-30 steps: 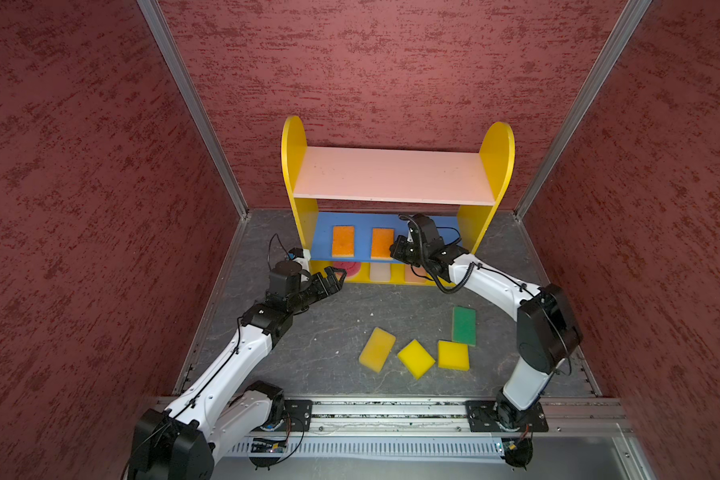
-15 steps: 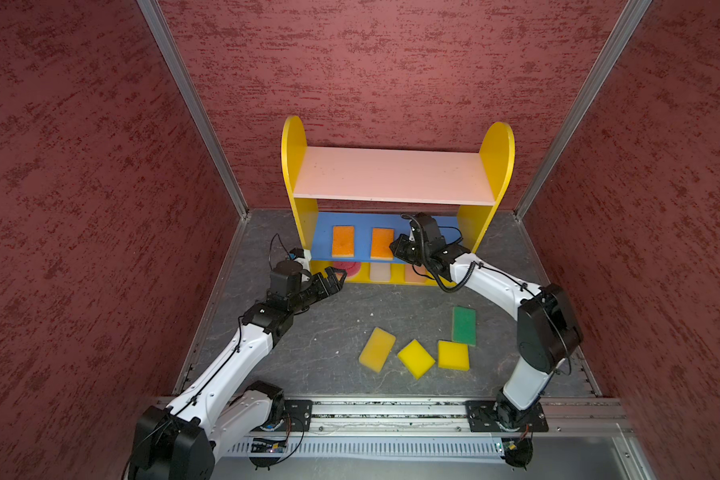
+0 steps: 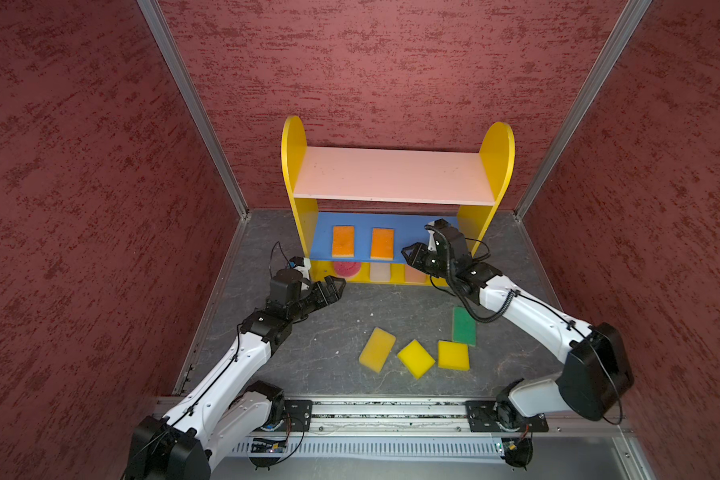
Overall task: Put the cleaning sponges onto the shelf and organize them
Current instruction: 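Open the right gripper and draw it back from the orange sponges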
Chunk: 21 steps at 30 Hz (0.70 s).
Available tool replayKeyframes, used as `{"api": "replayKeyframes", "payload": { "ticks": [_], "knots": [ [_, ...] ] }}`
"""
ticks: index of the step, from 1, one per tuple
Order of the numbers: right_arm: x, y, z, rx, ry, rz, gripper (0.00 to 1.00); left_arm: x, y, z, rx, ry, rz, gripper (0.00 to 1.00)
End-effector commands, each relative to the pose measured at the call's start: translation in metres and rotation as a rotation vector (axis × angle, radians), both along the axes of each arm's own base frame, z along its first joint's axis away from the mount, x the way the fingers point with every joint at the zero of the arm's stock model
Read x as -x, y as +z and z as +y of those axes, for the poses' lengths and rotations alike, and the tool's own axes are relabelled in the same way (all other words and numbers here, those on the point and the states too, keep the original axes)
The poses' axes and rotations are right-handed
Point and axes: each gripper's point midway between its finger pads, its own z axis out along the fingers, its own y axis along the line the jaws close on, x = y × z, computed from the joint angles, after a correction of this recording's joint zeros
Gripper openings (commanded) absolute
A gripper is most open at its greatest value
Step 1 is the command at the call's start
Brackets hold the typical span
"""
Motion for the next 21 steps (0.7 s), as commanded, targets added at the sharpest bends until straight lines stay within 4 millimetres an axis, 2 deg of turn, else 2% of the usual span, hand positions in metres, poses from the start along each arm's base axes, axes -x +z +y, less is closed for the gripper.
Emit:
{"api": "replayKeyframes", "payload": {
  "ticks": [1, 5, 7, 10, 13, 16, 21],
  "knots": [
    [0.036, -0.024, 0.008, 0.041, 0.037, 0.072, 0.36, 0.02, -0.024, -0.008, -0.055, -0.05, 0.056, 0.98],
    [0.087, -0.063, 0.023, 0.096, 0.098, 0.164, 0.37, 0.044, -0.051, -0.02, -0.11, -0.114, 0.105, 0.96],
    [0.113, -0.087, 0.031, 0.11, 0.13, 0.226, 0.37, 0.054, -0.065, -0.019, -0.126, -0.117, 0.136, 0.96],
    [0.146, -0.121, 0.043, 0.113, 0.174, 0.308, 0.37, 0.062, -0.075, -0.018, -0.118, -0.11, 0.152, 0.96],
    [0.172, -0.146, 0.06, 0.106, 0.246, 0.371, 0.39, 0.063, -0.075, -0.025, -0.107, -0.115, 0.139, 0.96],
    [0.193, -0.16, 0.075, 0.145, 0.306, 0.402, 0.41, 0.065, -0.074, -0.039, -0.105, -0.154, 0.126, 0.97],
    [0.214, -0.18, 0.086, 0.177, 0.351, 0.457, 0.44, 0.072, -0.083, -0.057, -0.147, -0.222, 0.13, 0.99]
  ]
}}
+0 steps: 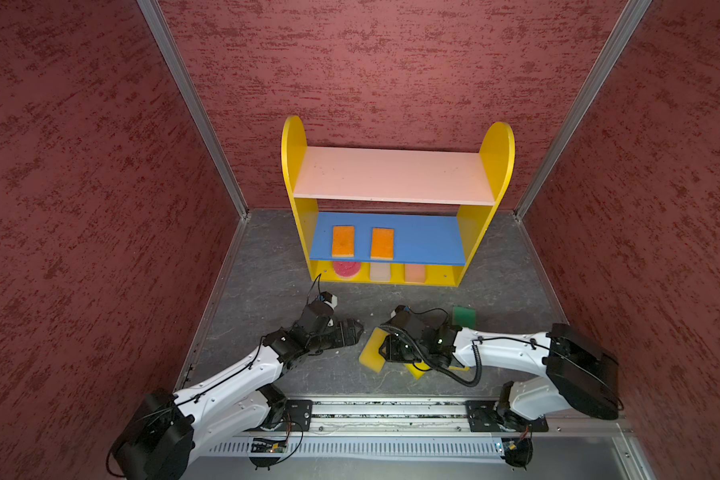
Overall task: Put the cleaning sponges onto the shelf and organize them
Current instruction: 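Open the right gripper and draw it back from the orange sponges, then move the right gripper down over the green sponge on the table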
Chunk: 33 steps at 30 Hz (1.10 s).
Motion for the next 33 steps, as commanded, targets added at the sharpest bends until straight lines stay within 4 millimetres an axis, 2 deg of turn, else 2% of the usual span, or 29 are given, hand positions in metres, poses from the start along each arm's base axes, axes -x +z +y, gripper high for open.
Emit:
{"api": "replayKeyframes", "payload": {
  "ticks": [1, 8, 12, 15, 17, 20, 26, 28, 31, 33],
  "knots": [
    [0.005, 0.003, 0.015, -0.052, -0.015, 0.028, 0.44, -0.006, 0.005, -0.011, 0.002, -0.013, -0.036, 0.99],
    [-0.001, -0.002, 0.009, -0.048, -0.084, 0.019, 0.48, -0.008, -0.008, -0.026, 0.0, -0.039, -0.011, 0.98],
    [-0.013, 0.001, -0.003, -0.041, -0.153, -0.014, 0.49, -0.008, -0.012, -0.034, 0.009, -0.064, 0.004, 0.92],
    [-0.023, 0.005, -0.006, -0.08, -0.182, -0.031, 0.48, -0.008, -0.013, -0.039, 0.013, -0.081, 0.01, 0.86],
    [-0.031, 0.008, -0.004, -0.099, -0.19, -0.051, 0.48, -0.008, -0.013, -0.039, 0.01, -0.087, 0.008, 0.85],
    [-0.048, 0.018, 0.009, -0.134, -0.175, -0.096, 0.48, -0.009, -0.012, -0.041, 0.005, -0.093, 0.009, 0.85],
    [-0.074, 0.041, 0.056, -0.169, -0.074, -0.155, 0.47, -0.014, -0.006, -0.042, 0.003, -0.087, -0.002, 0.86],
    [-0.079, 0.047, 0.058, -0.136, -0.063, -0.176, 0.47, -0.018, 0.001, -0.04, -0.007, -0.076, -0.019, 0.86],
    [-0.085, 0.052, 0.034, -0.083, -0.113, -0.188, 0.47, -0.025, 0.014, -0.035, -0.03, -0.055, -0.059, 0.86],
    [-0.087, 0.051, 0.001, -0.031, -0.185, -0.181, 0.47, -0.029, 0.024, -0.032, -0.048, -0.046, -0.087, 0.87]
  ]
}}
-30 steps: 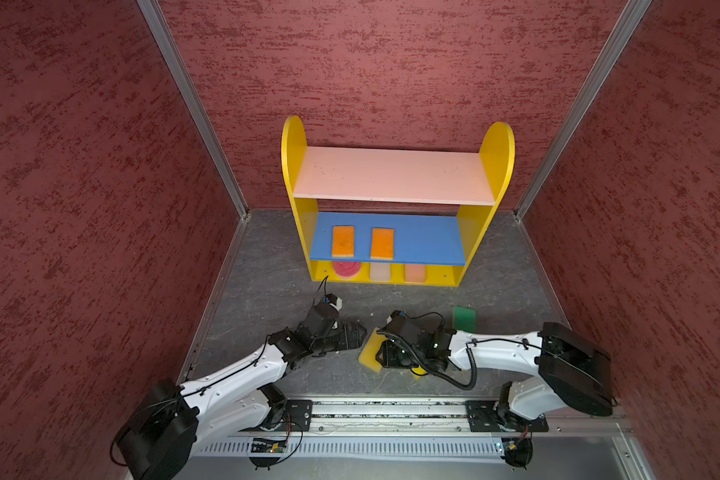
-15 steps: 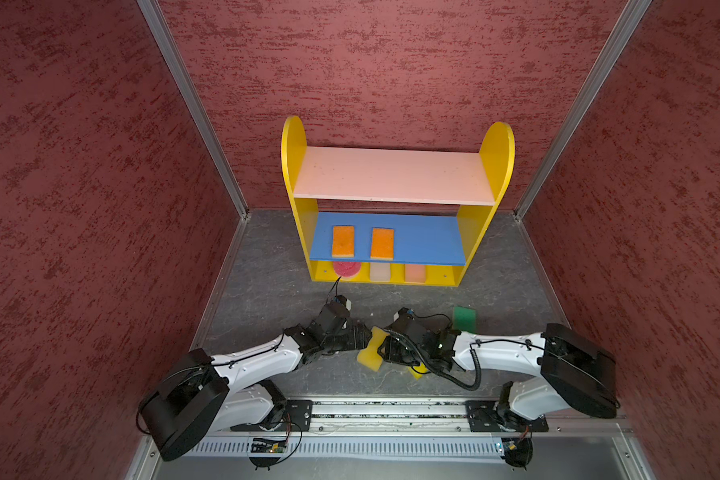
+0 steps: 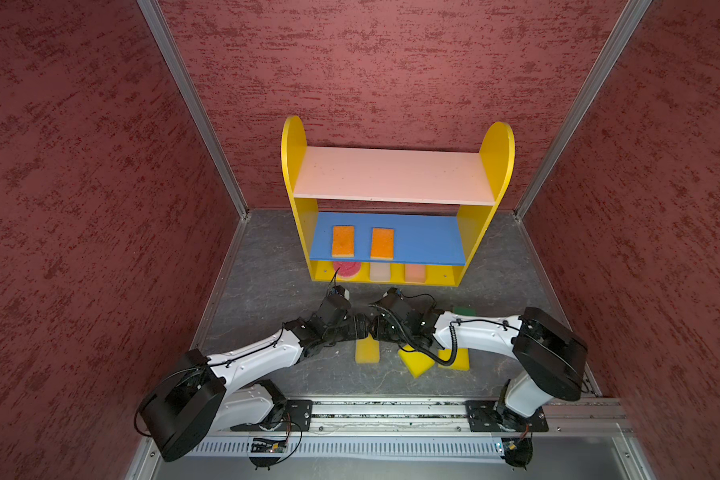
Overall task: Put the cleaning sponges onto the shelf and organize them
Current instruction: 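Move the right gripper down over the green sponge on the table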
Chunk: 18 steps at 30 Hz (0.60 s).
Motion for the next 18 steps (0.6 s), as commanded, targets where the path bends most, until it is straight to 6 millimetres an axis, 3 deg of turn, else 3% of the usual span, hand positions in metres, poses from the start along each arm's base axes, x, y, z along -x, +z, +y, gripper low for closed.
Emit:
{"api": "replayKeyframes", "payload": {
  "ticks": [1, 8, 14, 18],
  "knots": [
    [-0.014, 0.027, -0.036, 0.013, -0.106, -0.074, 0.47, -0.004, 0.027, -0.004, -0.004, -0.036, -0.071, 0.86],
    [0.01, 0.032, -0.186, 0.15, -0.448, -0.077, 0.45, -0.014, 0.069, -0.015, 0.044, -0.069, -0.193, 0.88],
    [0.039, 0.029, -0.261, 0.201, -0.685, -0.044, 0.45, -0.027, 0.083, -0.045, 0.124, -0.125, -0.213, 0.88],
    [0.045, 0.02, -0.284, 0.205, -0.784, -0.046, 0.53, -0.03, 0.081, -0.061, 0.158, -0.163, -0.196, 0.88]
  ]
}}
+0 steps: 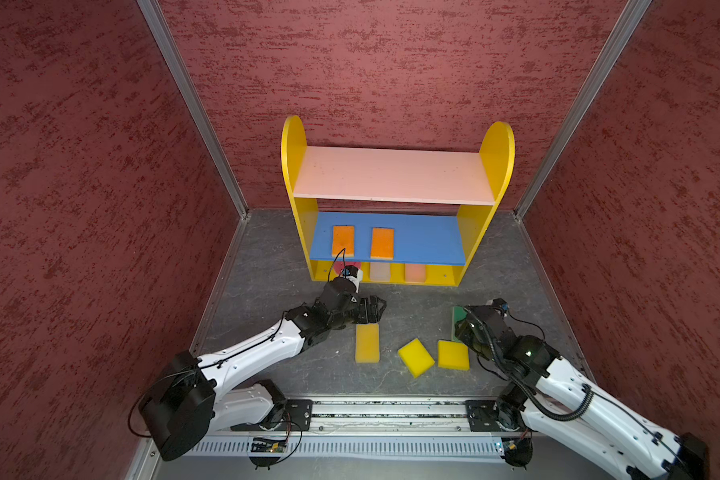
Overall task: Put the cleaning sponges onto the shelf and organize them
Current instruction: 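Move the right gripper down over the green sponge on the table, then close the right gripper on the green sponge's end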
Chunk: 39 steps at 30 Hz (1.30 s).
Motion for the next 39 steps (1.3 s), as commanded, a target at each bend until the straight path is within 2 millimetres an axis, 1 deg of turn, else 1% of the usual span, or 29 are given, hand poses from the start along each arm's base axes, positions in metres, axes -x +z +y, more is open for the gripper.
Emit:
{"api": "replayKeyframes", "payload": {
  "ticks": [1, 5, 7, 9, 10, 11, 14, 17, 20, 21, 25, 26, 30, 33, 35, 38, 39],
  "knots": [
    [0.014, -0.019, -0.038, 0.069, -0.165, 0.053, 0.55, -0.002, 0.011, -0.02, 0.054, -0.066, -0.026, 0.88],
    [0.012, -0.031, -0.051, 0.086, -0.213, 0.078, 0.6, -0.002, 0.008, -0.028, 0.064, -0.095, -0.014, 0.89],
    [0.012, -0.035, -0.061, 0.121, -0.248, 0.099, 0.64, -0.004, 0.007, -0.03, 0.062, -0.104, -0.016, 0.89],
    [0.008, -0.038, -0.065, 0.125, -0.259, 0.102, 0.7, -0.005, 0.007, -0.031, 0.059, -0.11, -0.015, 0.9],
    [0.004, -0.041, -0.064, 0.115, -0.255, 0.099, 0.97, -0.006, 0.007, -0.032, 0.061, -0.112, -0.013, 0.9],
    [-0.001, -0.044, -0.062, 0.1, -0.247, 0.093, 0.99, -0.007, 0.006, -0.033, 0.065, -0.113, -0.009, 0.9],
    [-0.016, -0.051, -0.057, 0.063, -0.231, 0.07, 0.98, -0.009, 0.003, -0.034, 0.071, -0.115, 0.004, 0.9],
    [-0.025, -0.053, -0.058, 0.09, -0.216, 0.084, 0.99, -0.012, -0.002, -0.032, 0.073, -0.105, 0.024, 0.9],
    [-0.032, -0.051, -0.057, 0.121, -0.185, 0.083, 0.99, -0.014, -0.004, -0.031, 0.079, -0.101, 0.03, 0.9],
    [-0.035, -0.05, -0.054, 0.116, -0.168, 0.072, 0.96, -0.015, -0.005, -0.03, 0.076, -0.098, 0.034, 0.9],
    [-0.042, -0.049, -0.046, 0.072, -0.145, 0.037, 0.62, -0.021, -0.009, -0.03, 0.084, -0.085, 0.057, 0.9],
    [-0.043, -0.049, -0.044, 0.06, -0.14, 0.031, 0.57, -0.021, -0.01, -0.031, 0.086, -0.088, 0.06, 0.9],
    [-0.042, -0.058, -0.036, 0.034, -0.111, 0.045, 0.53, -0.023, -0.014, -0.032, 0.08, -0.087, 0.077, 0.9],
    [-0.043, -0.066, -0.03, 0.017, -0.084, 0.064, 0.39, -0.022, -0.017, -0.033, 0.086, -0.09, 0.09, 0.9],
    [-0.044, -0.07, -0.025, -0.001, -0.066, 0.07, 0.36, -0.022, -0.018, -0.034, 0.082, -0.088, 0.095, 0.9],
    [-0.043, -0.076, -0.026, 0.018, -0.06, 0.095, 0.32, -0.022, -0.02, -0.034, 0.082, -0.083, 0.105, 0.9],
    [-0.042, -0.077, -0.026, 0.021, -0.058, 0.104, 0.29, -0.022, -0.019, -0.035, 0.086, -0.087, 0.104, 0.9]
  ]
}}
